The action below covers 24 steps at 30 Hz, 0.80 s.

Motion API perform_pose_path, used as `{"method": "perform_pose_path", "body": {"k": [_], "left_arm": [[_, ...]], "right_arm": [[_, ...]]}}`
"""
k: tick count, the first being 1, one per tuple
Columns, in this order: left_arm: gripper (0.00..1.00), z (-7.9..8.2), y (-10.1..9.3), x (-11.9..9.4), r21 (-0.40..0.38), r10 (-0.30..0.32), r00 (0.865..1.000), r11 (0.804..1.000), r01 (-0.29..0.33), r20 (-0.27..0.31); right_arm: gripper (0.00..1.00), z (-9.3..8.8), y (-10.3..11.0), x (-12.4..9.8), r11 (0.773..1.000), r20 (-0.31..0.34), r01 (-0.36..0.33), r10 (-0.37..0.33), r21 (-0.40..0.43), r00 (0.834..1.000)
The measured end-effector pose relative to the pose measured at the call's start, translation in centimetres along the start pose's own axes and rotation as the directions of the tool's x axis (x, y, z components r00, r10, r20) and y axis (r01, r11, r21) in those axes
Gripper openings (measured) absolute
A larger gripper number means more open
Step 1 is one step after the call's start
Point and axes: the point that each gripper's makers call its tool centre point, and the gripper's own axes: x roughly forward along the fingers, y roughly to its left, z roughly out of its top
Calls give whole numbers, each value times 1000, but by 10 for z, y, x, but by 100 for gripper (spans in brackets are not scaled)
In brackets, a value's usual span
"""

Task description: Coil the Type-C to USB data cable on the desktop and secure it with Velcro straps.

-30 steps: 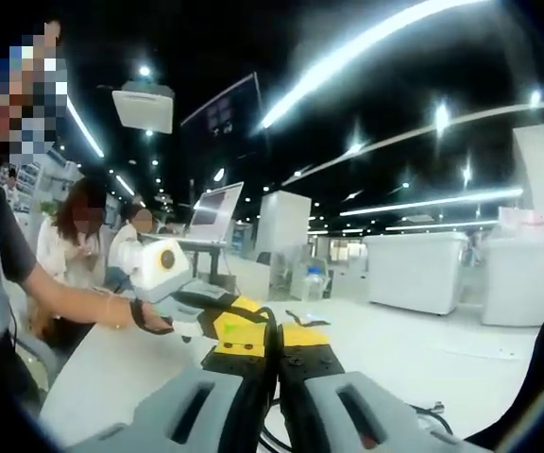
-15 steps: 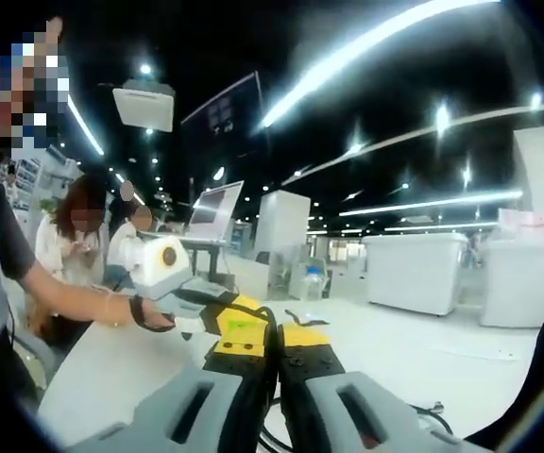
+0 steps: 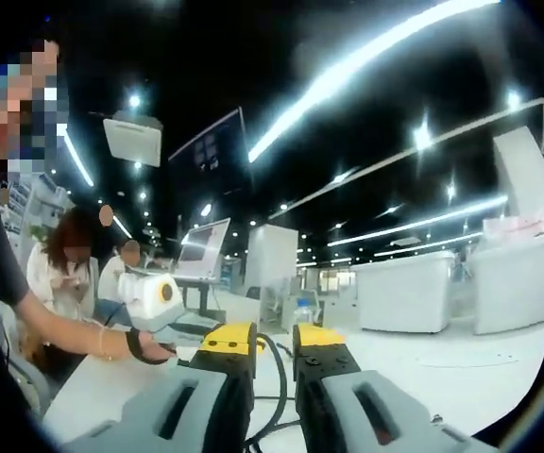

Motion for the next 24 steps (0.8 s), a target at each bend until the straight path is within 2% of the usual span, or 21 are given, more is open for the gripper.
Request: {"method": "perform_pose_path", "body": {"k": [4, 8, 12, 15, 19, 21, 24], "left_arm": [[5, 2, 4, -2, -8, 19, 1000, 1000, -19, 5], [5, 8, 5, -4, 3, 22, 1000, 1000, -22, 22], [5, 14, 7, -6, 10, 31, 999, 999, -31, 37], [4, 21, 7, -9, 10, 33, 998, 999, -34, 55], [4, 30, 7, -11, 36, 40, 996, 998, -43, 81], [4, 33, 7, -12, 46, 41, 995, 998, -45, 90], [4, 35, 6, -12, 56, 38, 995, 997, -44, 96]], "right_arm": [[17, 1, -16, -2, 998, 3, 63, -63, -8, 998], [21, -8, -32, -3, 991, -32, 121, -123, -49, 992], [21, -25, -47, -3, 982, -108, 170, -178, -83, 978], [21, -36, -55, -2, 979, -150, 182, -194, -90, 969], [20, -66, -67, -1, 976, -288, 210, -216, -52, 933], [20, -79, -73, -1, 973, -341, 224, -231, -61, 911], [20, -93, -77, 1, 972, -391, 228, -233, -59, 891]]}}
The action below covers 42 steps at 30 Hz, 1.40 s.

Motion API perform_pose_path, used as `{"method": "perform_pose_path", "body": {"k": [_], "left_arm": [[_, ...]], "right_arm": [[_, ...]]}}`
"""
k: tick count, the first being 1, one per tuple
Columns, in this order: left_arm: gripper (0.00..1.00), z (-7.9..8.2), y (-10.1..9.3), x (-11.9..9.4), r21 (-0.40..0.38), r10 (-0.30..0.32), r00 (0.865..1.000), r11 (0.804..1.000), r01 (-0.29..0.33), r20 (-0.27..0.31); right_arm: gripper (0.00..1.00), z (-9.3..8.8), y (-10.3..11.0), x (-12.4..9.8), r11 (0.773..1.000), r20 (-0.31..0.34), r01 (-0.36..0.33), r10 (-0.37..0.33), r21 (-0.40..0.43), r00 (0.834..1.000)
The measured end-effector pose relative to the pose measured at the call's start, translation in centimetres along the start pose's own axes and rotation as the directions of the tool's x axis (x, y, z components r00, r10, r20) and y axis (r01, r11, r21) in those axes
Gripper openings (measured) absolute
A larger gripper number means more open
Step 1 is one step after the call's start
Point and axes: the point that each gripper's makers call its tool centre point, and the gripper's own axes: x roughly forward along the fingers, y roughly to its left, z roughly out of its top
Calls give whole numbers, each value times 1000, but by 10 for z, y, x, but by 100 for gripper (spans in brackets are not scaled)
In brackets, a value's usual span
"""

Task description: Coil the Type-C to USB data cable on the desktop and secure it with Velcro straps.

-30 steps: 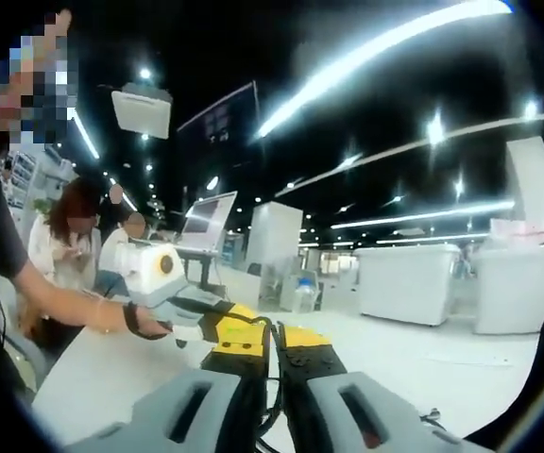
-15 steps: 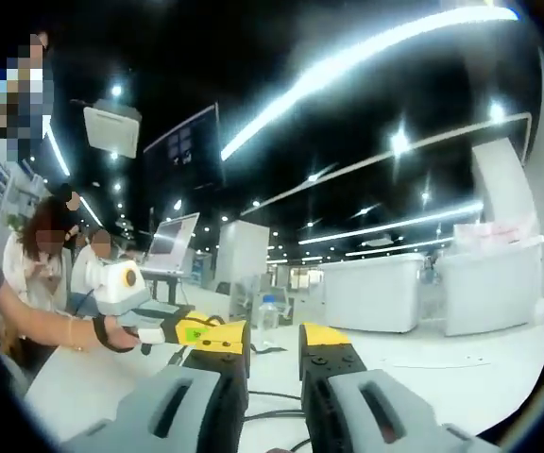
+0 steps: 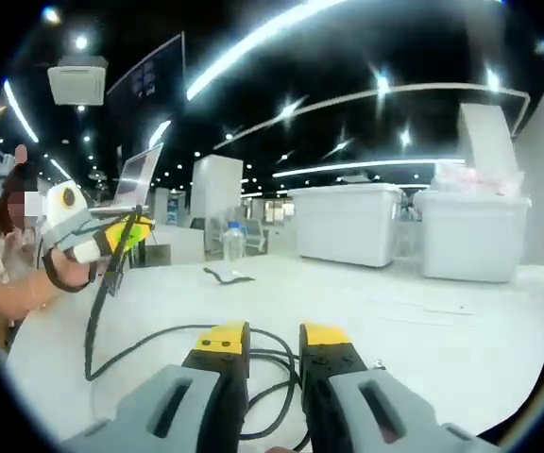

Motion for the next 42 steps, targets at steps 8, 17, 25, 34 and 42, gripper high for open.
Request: {"method": "perform_pose_path", "body": {"k": [8, 17, 25, 34, 42], "left_arm": [[4, 9, -2, -2, 22, -5, 1000, 1000, 5, 26], [4, 19, -4, -4, 23, -13, 998, 1000, 12, 63], [4, 20, -5, -3, 22, -21, 998, 1000, 19, 66], [4, 19, -8, -2, 25, -27, 998, 999, 25, 61], [5, 15, -7, -1, 24, -22, 998, 999, 21, 51]], "right_arm": [[21, -28, 0, 12, 1000, -111, 0, 1, 1, 994], [20, -51, 0, 22, 1000, -201, 21, -19, 8, 979], [14, -58, -9, 21, 998, -227, 62, -55, 22, 972], [4, -52, -17, 20, 995, -201, 89, -77, 50, 977], [4, -49, -13, 16, 996, -198, 81, -71, 47, 978]]}}
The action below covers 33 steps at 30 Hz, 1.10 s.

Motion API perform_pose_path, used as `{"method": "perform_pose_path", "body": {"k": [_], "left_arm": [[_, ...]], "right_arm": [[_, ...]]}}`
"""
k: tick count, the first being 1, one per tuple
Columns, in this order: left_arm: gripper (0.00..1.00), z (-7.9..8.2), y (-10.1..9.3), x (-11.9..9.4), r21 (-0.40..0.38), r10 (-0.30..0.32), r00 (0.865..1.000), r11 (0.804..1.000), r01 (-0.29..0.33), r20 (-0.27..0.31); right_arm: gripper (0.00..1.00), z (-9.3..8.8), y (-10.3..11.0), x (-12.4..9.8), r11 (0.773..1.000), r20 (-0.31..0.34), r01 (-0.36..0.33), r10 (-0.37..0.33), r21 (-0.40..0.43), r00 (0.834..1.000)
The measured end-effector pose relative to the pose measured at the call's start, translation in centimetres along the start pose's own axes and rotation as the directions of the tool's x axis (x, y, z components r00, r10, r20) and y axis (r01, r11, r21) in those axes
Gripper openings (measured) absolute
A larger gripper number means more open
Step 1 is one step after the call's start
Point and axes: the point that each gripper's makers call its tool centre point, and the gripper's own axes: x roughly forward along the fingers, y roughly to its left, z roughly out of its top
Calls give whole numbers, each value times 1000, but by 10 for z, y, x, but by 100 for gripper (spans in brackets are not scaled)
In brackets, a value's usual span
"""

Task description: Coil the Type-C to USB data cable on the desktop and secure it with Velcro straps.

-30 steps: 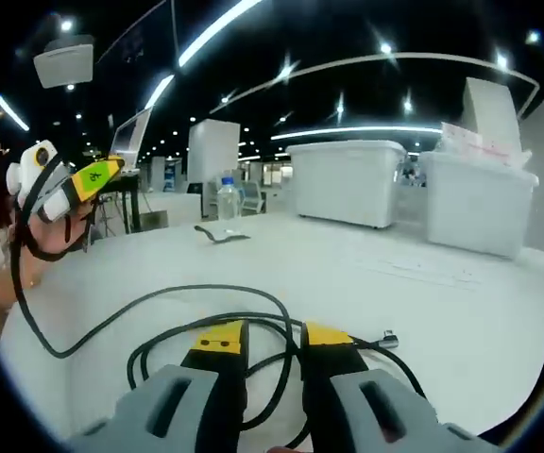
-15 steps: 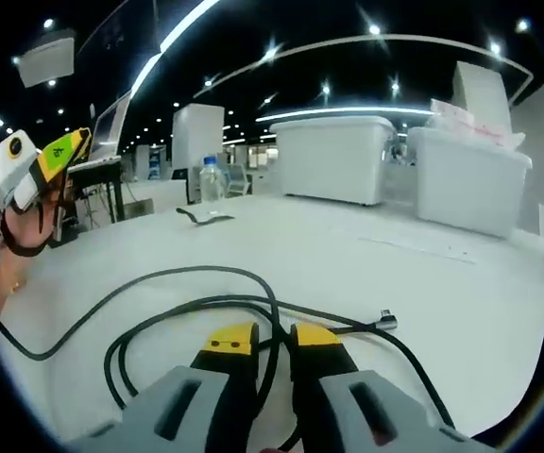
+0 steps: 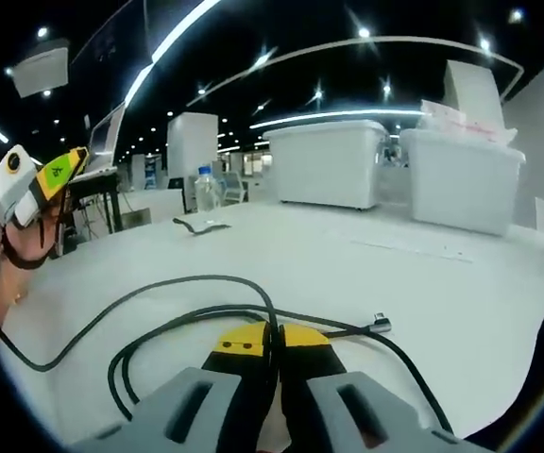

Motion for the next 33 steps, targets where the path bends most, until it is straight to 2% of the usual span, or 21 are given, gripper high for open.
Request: {"method": "perform_pose_path", "body": {"k": [5, 9, 16, 27, 33], "left_arm": [[5, -10, 4, 2, -5, 16, 999, 1000, -16, -29], [4, -19, 7, 3, -12, 31, 998, 999, -32, -56], [5, -27, 13, 2, -34, 57, 995, 998, -60, -81], [5, -36, 10, 4, -8, 58, 992, 998, -59, -113], [5, -42, 8, 5, 21, 59, 990, 998, -57, -131]], "right_arm": [[3, 11, 4, -9, 1000, 39, -17, 16, 15, 999], [3, 29, 6, -20, 999, 119, -29, 23, 46, 993], [2, 58, 16, -41, 996, 244, -79, 66, 45, 968], [2, 81, 34, -63, 991, 348, -132, 118, 16, 930], [2, 87, 41, -68, 987, 382, -161, 140, 23, 914]]}}
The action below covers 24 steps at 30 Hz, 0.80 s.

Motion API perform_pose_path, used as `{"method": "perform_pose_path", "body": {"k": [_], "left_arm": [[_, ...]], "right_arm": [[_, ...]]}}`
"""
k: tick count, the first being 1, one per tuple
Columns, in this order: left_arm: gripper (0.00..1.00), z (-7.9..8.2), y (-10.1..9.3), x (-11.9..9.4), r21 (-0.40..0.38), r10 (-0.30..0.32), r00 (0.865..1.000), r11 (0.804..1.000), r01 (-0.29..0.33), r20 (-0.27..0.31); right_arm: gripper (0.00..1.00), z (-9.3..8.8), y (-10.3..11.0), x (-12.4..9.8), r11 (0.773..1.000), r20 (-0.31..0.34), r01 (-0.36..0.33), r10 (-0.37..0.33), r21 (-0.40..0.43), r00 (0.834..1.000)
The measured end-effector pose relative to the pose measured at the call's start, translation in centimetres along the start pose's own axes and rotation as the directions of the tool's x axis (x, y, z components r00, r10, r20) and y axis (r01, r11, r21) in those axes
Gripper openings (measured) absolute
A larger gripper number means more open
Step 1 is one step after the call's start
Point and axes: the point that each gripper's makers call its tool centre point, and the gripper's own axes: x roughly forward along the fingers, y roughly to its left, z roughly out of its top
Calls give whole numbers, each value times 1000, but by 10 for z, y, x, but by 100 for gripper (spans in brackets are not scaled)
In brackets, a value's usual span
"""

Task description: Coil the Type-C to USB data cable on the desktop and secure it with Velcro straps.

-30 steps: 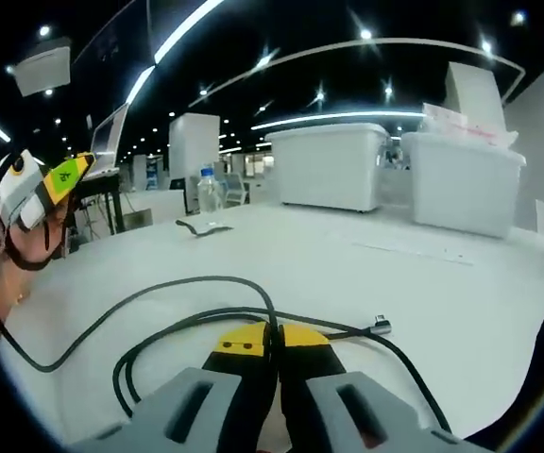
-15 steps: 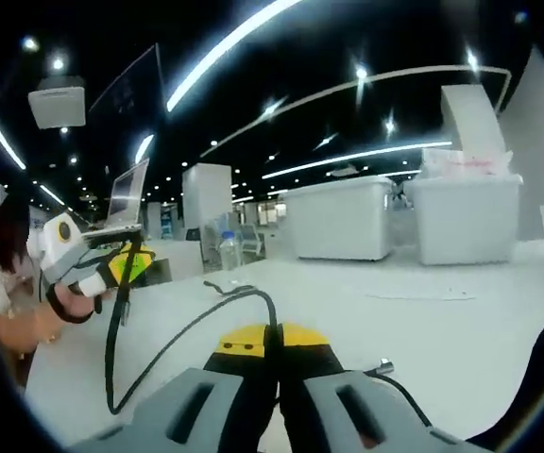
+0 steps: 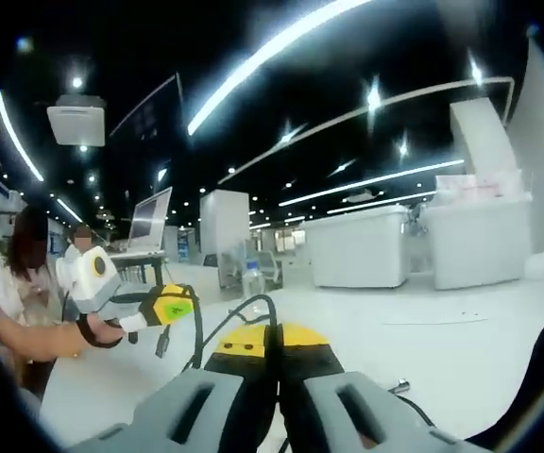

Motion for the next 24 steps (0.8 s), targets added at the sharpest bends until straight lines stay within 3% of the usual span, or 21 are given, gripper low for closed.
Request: {"method": "perform_pose_path", "body": {"k": [10, 24], "left_arm": [[5, -6, -5, 2, 19, -16, 1000, 1000, 16, -21], [5, -12, -5, 3, 42, -9, 999, 999, 11, -46]], "right_arm": [[2, 15, 18, -4, 997, 59, -53, 56, -48, 997], [2, 23, 28, -7, 995, 97, -93, 98, -47, 990]]}}
